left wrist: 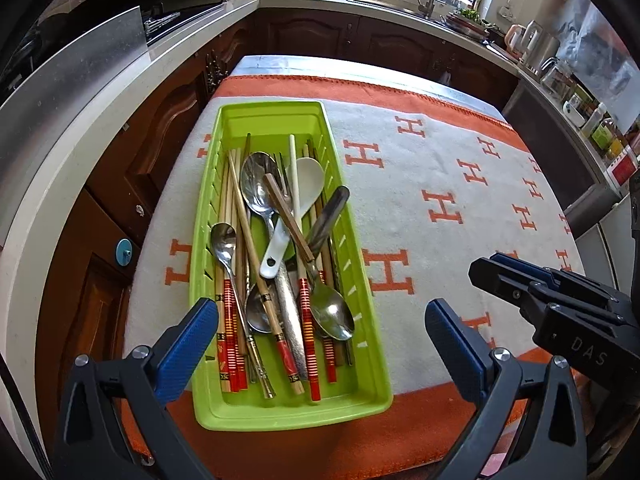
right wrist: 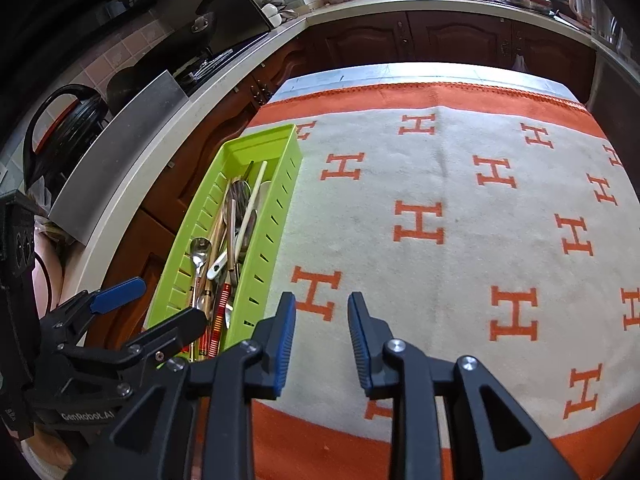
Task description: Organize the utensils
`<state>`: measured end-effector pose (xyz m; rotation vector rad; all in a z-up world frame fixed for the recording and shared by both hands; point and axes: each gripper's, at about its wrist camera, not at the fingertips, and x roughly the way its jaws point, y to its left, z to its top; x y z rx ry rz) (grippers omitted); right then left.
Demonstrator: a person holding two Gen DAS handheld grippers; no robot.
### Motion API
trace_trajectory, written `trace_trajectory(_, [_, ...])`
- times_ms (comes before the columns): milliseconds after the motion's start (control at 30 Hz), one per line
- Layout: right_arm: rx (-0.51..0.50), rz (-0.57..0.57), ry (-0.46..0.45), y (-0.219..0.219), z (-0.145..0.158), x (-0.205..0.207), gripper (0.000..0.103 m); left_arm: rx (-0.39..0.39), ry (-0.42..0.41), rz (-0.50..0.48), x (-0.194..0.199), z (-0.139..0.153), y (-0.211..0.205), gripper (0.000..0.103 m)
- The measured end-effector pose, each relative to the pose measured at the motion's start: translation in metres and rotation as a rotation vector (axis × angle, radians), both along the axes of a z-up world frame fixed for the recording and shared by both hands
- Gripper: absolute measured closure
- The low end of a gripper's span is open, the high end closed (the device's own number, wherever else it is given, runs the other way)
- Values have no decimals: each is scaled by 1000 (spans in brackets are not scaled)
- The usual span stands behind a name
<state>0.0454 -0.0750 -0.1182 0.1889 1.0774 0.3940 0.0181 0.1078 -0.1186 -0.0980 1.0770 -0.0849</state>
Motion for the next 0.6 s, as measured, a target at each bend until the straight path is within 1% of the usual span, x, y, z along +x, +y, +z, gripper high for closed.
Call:
trace_trajectory(133, [-24,-23,-22,-15,8,-7,70,15,4,-19,-1,3,-19,1])
trace_trajectory(267, [-51,-48,-52,-30,22,-14,68,28,-29,-32,2,17,-41,1])
trace_trajectory(433, [-78,-109,-101,-59,47,-24,59,20,-87,-40,9,44,-63,1])
trace_trajectory(533, [-94,-143,-139,-73,64,-30,55,33,-123,-43,11,60,-76,1])
trace_trajectory(600, [-98,-167,-166,-82,76,-34,49,39,-136,-52,9,69,-85,1])
